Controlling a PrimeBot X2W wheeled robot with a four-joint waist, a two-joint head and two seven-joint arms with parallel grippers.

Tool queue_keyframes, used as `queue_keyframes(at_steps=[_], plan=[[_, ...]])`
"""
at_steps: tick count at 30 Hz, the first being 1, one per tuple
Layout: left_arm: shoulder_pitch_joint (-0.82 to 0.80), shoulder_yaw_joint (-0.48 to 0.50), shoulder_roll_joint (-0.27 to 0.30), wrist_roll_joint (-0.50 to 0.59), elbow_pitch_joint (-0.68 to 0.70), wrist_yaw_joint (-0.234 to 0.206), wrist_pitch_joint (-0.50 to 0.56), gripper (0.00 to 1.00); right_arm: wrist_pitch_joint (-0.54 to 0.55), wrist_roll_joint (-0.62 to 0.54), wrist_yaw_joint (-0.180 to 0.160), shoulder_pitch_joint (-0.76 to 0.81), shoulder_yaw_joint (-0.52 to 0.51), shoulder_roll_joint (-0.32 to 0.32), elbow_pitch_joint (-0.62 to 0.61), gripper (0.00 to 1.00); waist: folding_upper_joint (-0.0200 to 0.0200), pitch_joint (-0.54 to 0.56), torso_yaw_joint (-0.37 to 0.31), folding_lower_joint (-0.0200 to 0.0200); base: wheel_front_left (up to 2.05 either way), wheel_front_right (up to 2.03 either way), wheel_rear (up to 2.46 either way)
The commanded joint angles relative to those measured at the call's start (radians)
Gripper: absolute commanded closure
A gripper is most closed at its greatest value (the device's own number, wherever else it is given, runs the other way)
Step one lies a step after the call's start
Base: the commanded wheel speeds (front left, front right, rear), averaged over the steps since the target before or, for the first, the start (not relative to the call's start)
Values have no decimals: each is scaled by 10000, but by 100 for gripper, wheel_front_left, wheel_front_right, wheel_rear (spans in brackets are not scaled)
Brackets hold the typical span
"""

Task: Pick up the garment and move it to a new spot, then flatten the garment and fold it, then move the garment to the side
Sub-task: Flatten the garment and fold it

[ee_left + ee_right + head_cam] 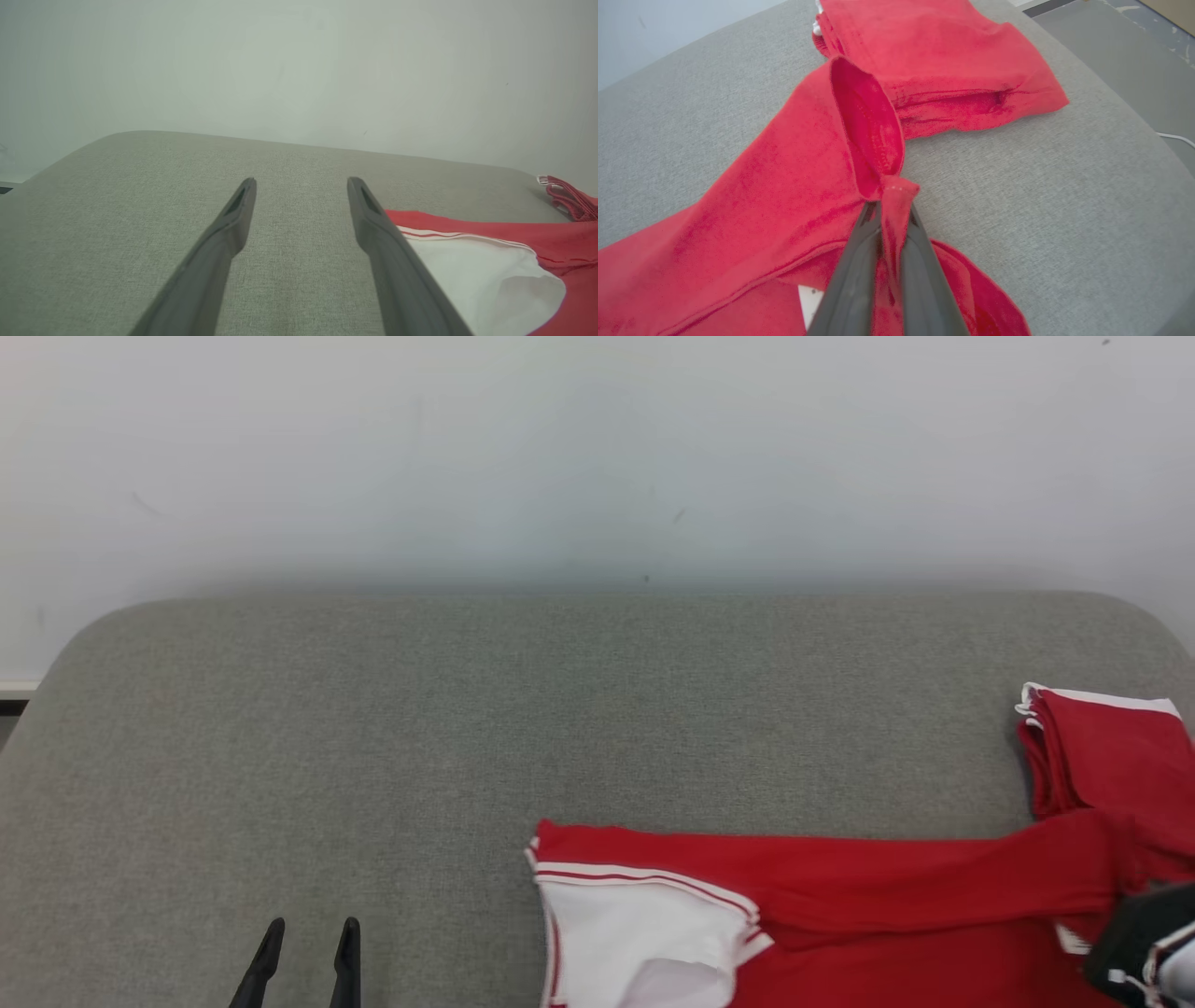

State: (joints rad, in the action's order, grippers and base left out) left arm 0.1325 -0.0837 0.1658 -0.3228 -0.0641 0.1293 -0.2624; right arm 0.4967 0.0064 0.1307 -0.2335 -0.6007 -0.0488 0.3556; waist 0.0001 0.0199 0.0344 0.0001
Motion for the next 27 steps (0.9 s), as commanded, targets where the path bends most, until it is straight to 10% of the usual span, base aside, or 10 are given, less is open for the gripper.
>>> queue_keyframes(at_steps=[1, 9, 27], plan=[[-25, 20, -13, -92, 2, 9, -20, 0, 54, -42, 1, 142, -90, -23, -134, 100, -1, 7, -61, -1, 0, 0, 0], [-95, 62, -16, -120, -36, 10, -20, 0, 965, 49, 4, 534, -372, -8, -1946, 100, -1, 16, -203, -1, 0, 0, 0], [-175, -228, 35, -189, -158, 10, -20, 0, 925, 5212, 4, 1638, 6772, -18, -2081, 100, -1, 67, 35, -1, 0, 0, 0]])
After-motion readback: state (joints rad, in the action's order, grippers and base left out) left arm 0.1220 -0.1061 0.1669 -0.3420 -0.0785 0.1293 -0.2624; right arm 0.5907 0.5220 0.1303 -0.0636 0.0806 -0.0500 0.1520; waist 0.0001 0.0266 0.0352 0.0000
